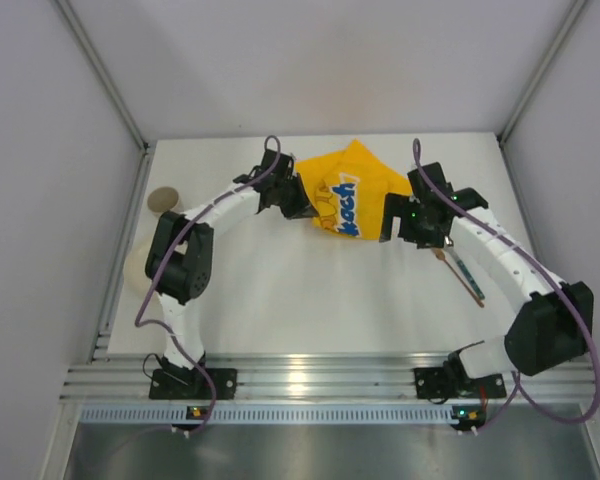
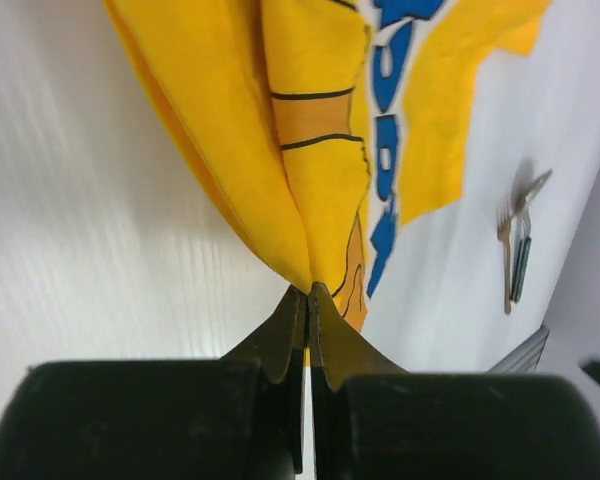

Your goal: Set the dinner table for one person

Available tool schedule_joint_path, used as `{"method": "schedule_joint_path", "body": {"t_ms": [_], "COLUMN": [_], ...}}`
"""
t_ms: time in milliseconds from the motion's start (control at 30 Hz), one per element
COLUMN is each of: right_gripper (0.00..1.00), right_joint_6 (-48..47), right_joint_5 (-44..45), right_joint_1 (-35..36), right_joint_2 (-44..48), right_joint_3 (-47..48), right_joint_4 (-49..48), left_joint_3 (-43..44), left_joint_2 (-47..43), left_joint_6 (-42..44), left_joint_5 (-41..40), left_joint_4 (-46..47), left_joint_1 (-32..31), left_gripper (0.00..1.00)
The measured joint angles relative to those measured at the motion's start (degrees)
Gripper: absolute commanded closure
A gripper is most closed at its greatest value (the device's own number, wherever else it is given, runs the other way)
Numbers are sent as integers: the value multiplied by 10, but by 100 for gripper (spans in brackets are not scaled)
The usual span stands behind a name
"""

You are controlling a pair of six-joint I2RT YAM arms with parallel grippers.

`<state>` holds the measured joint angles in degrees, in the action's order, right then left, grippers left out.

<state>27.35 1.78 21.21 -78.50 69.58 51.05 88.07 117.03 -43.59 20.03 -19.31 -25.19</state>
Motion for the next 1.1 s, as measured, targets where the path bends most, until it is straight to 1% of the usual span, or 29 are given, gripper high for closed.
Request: {"method": "schedule_joint_path", "body": {"t_ms": [167, 200, 267, 333, 467, 567, 667, 700, 767, 800, 867, 1000, 1067, 1100], "right_gripper": [0, 2, 3, 7, 12, 17, 25, 31, 37, 44, 49, 52, 62, 74], "right_joint_6": [-16, -19, -23, -23, 3, 22, 34, 37, 41, 43, 48, 57, 60, 62], "right_joint_5": [-29, -36, -59, -89, -163, -192, -214, -217, -226, -228, -235, -244, -245, -247], "right_joint_1": [-52, -58, -66, -68, -67, -63, -60, -59, -59, -59, -58, -50, -41, -36], "right_joint_2": [-79, -89, -108, -122, -152, -176, -188, -192, -200, -204, -212, -215, -214, -214], "right_joint_3": [-22, -27, -47, -68, -113, -131, -130, -130, -130, -131, -132, -141, -149, -154], "right_joint_4": [-54, -64, -94, -122, -201, -238, -273, -283, -301, -309, -326, -353, -366, -371], "left_joint_3": [-62, -75, -105, -134, -187, -210, -214, -214, -214, -214, -214, -213, -213, -213], "left_joint_2": [-104, -117, -139, -154, -174, -188, -201, -205, -212, -214, -215, -215, -215, -215], "left_joint_6": [23, 25, 28, 28, 28, 28, 28, 28, 29, 29, 29, 29, 29, 29], "left_joint_5": [2, 3, 2, 1, -4, -6, -7, -9, -10, -10, -10, -10, -10, -10], "left_joint_4": [-21, -22, -23, -27, -40, -49, -60, -61, -64, -65, -65, -68, -68, -68], "left_joint_1": [0, 0, 0, 0, -3, -4, -5, -5, -5, -5, -5, -5, -5, -5], "left_gripper": [100, 100, 100, 100, 100, 100, 100, 100, 100, 100, 100, 100, 100, 100]}}
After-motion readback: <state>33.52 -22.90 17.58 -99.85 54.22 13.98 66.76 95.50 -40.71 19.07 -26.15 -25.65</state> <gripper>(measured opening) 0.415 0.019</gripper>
